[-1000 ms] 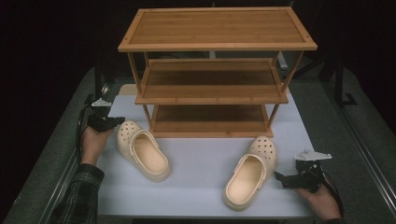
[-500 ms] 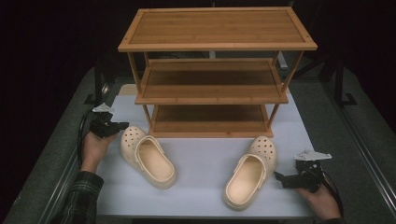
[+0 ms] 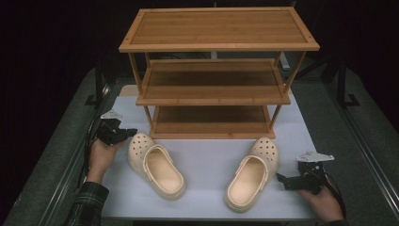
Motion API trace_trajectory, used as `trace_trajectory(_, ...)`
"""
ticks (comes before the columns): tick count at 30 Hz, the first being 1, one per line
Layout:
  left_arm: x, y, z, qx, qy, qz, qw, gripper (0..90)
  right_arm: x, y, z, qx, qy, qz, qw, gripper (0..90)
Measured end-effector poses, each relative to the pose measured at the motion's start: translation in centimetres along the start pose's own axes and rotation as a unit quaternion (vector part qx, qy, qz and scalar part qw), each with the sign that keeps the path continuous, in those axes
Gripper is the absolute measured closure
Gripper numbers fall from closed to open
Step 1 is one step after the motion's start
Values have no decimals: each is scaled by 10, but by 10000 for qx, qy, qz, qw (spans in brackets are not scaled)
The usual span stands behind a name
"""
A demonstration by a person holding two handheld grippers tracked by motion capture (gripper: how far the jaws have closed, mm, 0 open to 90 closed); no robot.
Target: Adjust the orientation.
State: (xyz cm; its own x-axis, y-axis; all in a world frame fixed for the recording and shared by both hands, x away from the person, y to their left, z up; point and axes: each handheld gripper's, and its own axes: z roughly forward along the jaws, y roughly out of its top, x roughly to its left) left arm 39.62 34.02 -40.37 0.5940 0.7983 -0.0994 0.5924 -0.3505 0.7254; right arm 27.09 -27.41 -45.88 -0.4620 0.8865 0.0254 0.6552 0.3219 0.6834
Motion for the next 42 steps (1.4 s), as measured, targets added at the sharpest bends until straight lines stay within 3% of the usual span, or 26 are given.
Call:
trace_trajectory(9,-17,1,7,-61,-189,95,9998,900,0,0,0,-1,0,-1,10000,0)
trace_trajectory(14,-29,2,9,-27,-239,257,9994,900,0,0,0,-4,0,0,10000,0)
trace_trajectory(19,-30,2,8,-28,-218,288,9993,900,0,0,0,-7,1,1,10000,0)
trace_trajectory(21,-27,0,3,53,-98,353,9993,900,0,0,0,-10,2,-5,10000,0)
trace_trajectory(30,-20,-19,-31,-155,39,189,9997,900,0,0,0,-17,1,-5,10000,0)
trace_trajectory(34,-29,-36,-50,-203,88,170,9996,900,0,0,0,-14,0,-5,10000,0)
trace_trajectory(41,-45,-52,-64,-231,31,218,9995,900,0,0,0,-7,-4,-10,10000,0)
trace_trajectory(42,-52,-58,-66,-160,20,337,9993,900,0,0,0,-7,-4,-8,10000,0)
